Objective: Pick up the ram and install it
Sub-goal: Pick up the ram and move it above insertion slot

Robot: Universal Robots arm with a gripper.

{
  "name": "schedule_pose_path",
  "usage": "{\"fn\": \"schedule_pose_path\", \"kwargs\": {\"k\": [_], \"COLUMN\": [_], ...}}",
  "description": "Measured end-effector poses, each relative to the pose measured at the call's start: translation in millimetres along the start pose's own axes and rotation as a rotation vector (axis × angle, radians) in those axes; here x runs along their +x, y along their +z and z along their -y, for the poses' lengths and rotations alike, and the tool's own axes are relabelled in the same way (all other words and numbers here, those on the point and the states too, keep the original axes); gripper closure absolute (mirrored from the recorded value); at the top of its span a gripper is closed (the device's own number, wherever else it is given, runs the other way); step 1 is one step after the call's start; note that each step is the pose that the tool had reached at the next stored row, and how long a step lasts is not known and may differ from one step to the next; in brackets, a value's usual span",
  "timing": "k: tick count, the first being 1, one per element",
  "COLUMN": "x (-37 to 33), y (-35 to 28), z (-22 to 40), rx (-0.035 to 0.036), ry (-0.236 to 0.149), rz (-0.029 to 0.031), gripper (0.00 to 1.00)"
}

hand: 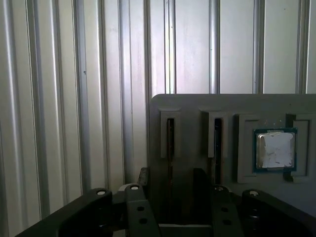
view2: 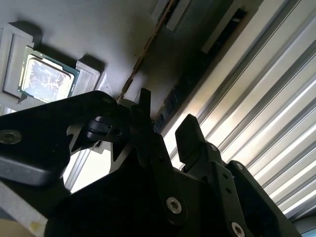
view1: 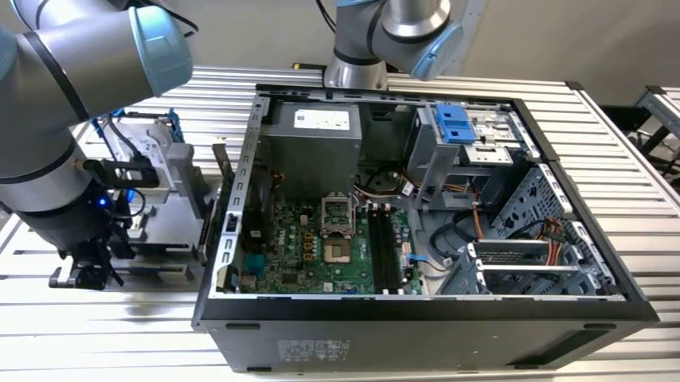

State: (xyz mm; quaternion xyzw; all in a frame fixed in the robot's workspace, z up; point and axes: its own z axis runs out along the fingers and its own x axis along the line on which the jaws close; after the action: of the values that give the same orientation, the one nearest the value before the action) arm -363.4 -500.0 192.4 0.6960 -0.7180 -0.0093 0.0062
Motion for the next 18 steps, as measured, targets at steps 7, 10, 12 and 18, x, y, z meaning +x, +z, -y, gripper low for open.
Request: {"fn": "schedule_pose_path", "kwargs": {"k": [7,10,12,18], "x": [0.0,0.0,0.0,0.0], "y": [0.1,0.1,0.1,0.0], "z": [0.0,-0.1,-0.3,-0.3], "rx": [0.0002,0.0002,0.0002,0.0001], "ry": [0.0,-0.008,-0.017,-0.017], "rz": [0.0001,0.0,-0.0002,-0.0003], "gripper": [0.0,0.0,0.0,0.0]}}
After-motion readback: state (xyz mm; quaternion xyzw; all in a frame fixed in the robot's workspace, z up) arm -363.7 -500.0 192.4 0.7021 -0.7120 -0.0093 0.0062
